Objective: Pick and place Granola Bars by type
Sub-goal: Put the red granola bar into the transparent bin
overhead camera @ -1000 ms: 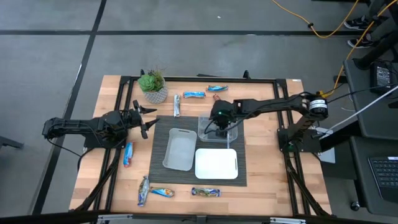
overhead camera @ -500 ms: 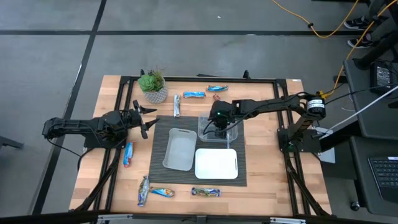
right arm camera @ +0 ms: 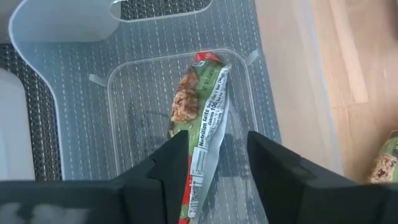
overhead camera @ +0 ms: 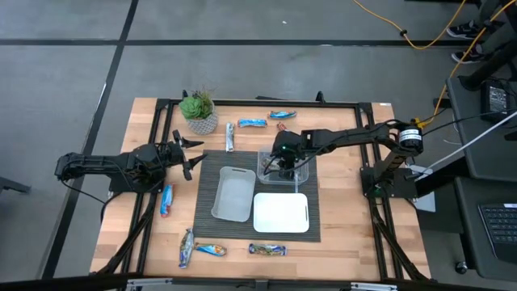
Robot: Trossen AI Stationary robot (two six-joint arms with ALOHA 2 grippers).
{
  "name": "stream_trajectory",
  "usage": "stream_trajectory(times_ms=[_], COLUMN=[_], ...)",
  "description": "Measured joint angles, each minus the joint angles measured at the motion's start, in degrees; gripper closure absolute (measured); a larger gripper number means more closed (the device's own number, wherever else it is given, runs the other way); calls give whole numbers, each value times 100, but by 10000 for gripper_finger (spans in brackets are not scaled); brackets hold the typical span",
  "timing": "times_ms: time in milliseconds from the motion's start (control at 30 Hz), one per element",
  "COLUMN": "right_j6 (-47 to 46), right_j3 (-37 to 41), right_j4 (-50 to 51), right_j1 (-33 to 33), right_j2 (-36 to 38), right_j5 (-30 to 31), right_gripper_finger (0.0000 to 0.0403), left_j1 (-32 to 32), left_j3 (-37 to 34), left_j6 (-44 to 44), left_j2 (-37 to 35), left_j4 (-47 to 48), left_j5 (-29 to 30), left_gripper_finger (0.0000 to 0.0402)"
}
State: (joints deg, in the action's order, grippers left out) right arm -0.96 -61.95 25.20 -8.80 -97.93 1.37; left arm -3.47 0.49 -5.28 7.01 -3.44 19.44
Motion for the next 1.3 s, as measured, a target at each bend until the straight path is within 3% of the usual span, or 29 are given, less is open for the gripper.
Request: stream_trajectory(times_ms=[200,500,700,1067,1300], right_j6=[-31,-9,-23,-4,373], right_j3=[-575,-2234,-3197,-3322,-3322], right_j4=[796,2520,3289,3480,3494], right_j1=[4,88,85,0,-497], right_j2=[2,9,117,396,396], right_j5=[0,89,887,1108,1109], right_gripper_finger=[220,219,219,219,219], left_j1=[0,-2,0,-2,0], left_j3=[0,0,0,0,1], left_j6=[0,0,0,0,0], left_j2=[2,0,0,2,0], left_j4=[0,0,0,0,0], left_j5=[0,0,0,0,0], left_gripper_finger=[180,180,180,180,180])
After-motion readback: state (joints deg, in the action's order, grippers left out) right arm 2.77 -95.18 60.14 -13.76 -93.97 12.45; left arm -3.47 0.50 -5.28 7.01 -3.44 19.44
